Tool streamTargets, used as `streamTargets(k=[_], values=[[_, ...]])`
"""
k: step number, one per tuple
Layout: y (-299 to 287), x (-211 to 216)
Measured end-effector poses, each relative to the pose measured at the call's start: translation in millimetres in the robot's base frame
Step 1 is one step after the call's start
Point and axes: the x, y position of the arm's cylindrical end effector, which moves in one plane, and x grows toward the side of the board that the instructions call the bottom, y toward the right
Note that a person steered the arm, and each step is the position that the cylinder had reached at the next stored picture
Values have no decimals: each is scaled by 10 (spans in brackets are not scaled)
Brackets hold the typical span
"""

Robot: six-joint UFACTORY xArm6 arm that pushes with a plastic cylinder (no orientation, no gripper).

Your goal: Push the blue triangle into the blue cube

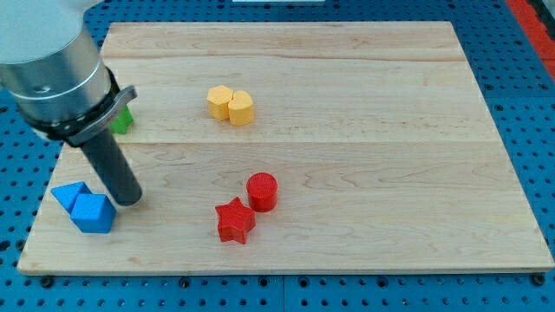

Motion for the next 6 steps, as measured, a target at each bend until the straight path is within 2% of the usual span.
streamTargets(k=[1,2,6], values=[[27,-323],[-655,-187],[-798,-55]])
